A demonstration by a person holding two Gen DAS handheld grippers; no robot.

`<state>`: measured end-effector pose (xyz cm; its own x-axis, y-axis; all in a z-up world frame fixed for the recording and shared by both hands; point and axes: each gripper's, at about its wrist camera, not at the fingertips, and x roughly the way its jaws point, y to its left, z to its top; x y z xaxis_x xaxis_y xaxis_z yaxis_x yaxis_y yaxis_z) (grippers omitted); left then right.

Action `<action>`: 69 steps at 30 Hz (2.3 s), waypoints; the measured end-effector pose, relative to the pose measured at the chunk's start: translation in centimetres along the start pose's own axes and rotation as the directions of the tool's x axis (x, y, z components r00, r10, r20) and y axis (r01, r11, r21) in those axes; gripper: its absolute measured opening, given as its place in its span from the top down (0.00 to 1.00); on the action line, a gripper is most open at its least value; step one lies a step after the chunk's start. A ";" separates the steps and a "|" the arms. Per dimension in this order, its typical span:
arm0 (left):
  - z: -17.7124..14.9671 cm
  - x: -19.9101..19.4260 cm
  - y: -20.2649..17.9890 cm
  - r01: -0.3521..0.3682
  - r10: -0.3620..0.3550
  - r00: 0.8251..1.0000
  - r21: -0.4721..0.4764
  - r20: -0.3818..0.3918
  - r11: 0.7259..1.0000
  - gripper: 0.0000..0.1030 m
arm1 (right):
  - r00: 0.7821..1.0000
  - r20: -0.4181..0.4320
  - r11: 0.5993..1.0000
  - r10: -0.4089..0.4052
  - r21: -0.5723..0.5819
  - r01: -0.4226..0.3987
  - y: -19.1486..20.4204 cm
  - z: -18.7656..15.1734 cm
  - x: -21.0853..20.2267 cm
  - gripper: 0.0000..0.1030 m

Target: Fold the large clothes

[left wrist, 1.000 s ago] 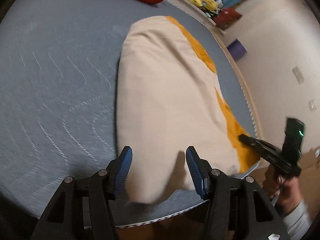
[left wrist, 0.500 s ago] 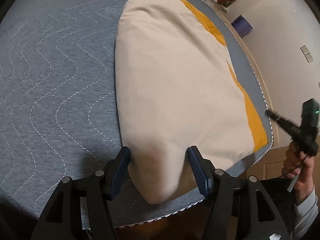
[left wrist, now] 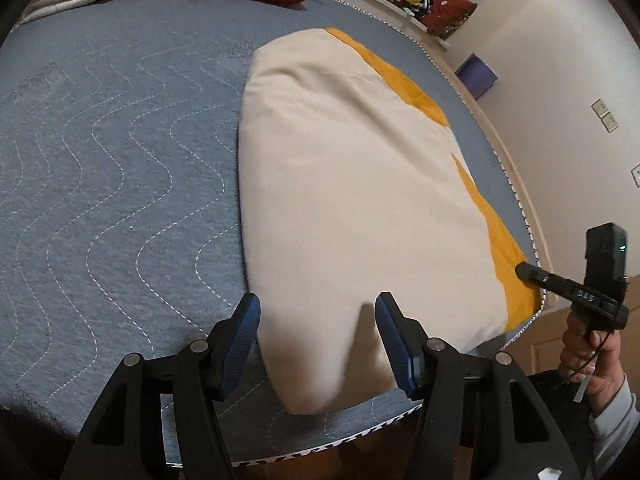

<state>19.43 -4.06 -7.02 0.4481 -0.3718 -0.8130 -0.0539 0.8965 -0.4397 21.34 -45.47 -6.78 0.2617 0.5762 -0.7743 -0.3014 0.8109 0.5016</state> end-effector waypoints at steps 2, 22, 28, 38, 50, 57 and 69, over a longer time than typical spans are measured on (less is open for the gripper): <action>-0.6 0.8 0.3 -0.042 0.043 0.998 0.031 -0.045 0.999 0.46 | 0.996 -0.050 0.996 -0.080 0.037 0.082 -1.6 -0.6 0.5 0.97; -1.3 2.0 0.6 -0.051 0.066 0.985 0.100 -0.158 0.994 0.39 | 0.931 0.187 0.943 -0.314 0.175 0.283 -1.2 8.3 -0.1 0.49; -1.1 2.6 -0.4 -0.068 0.087 0.984 0.125 -0.155 0.990 0.38 | 0.967 0.141 0.964 -0.212 0.196 0.182 -2.0 14.0 5.4 0.47; -0.2 3.9 -2.2 -0.081 0.104 0.982 0.147 -0.158 0.986 0.35 | 0.980 0.109 0.959 -0.167 0.250 0.136 -4.2 19.1 13.8 0.59; 0.7 3.8 -2.2 -0.020 0.038 0.985 0.106 -0.167 0.994 0.34 | 0.927 0.043 0.909 -0.373 0.220 0.355 -5.1 19.1 15.5 0.96; 5.7 3.3 2.2 0.093 -0.103 0.990 -0.105 -0.101 0.990 0.36 | 0.953 0.079 0.941 -0.294 0.202 0.273 -5.0 16.2 11.7 0.49; 11.1 13.3 4.7 0.311 -0.373 0.916 -0.326 -0.148 0.893 0.27 | 0.974 -0.227 0.979 0.017 0.201 0.030 -7.9 7.1 14.0 0.30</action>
<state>35.01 -2.12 -15.63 0.2983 -0.7106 -0.6373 -0.2001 0.6063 -0.7697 33.84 -43.06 -18.83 0.0415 0.5516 -0.8331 -0.1027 0.8317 0.5456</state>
